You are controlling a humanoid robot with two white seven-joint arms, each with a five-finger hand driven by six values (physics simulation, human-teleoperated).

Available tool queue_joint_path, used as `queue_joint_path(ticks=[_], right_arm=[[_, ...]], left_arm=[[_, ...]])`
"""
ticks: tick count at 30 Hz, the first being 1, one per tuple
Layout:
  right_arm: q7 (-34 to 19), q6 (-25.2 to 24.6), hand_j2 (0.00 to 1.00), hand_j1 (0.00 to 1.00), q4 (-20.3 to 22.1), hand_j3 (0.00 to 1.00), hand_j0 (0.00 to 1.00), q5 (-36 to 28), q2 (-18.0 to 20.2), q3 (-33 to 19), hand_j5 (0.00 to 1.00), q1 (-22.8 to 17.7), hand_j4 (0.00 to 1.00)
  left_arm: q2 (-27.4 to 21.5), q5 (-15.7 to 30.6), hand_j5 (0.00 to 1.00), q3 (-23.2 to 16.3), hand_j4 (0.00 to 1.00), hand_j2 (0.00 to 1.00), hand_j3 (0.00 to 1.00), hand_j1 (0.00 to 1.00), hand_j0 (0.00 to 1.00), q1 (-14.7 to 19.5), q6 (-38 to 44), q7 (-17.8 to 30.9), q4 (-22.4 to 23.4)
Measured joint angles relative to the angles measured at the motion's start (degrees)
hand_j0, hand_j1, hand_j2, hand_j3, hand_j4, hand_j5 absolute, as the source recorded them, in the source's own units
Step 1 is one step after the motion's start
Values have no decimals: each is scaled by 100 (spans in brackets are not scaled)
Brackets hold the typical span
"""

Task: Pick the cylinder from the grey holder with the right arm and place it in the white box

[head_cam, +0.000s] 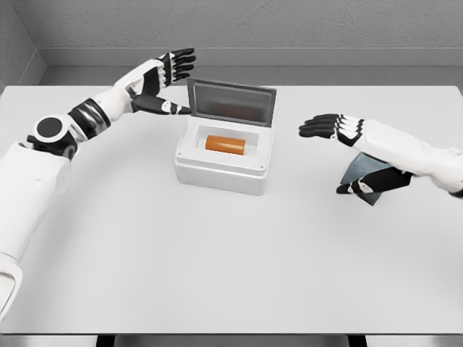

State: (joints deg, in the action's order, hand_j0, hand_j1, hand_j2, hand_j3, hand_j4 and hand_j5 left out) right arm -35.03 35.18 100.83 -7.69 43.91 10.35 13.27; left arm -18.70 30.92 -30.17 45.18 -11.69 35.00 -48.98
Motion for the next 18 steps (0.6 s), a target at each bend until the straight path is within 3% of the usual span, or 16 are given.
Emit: queue_joint_path(ticks=[18], right_arm=[[0,-1,100,100,-21,100,100,-19,-115,-223,100,-185,100]], left_arm=[[-237,35,100,9,100,100,100,100,100,-334,-10,0,-723]])
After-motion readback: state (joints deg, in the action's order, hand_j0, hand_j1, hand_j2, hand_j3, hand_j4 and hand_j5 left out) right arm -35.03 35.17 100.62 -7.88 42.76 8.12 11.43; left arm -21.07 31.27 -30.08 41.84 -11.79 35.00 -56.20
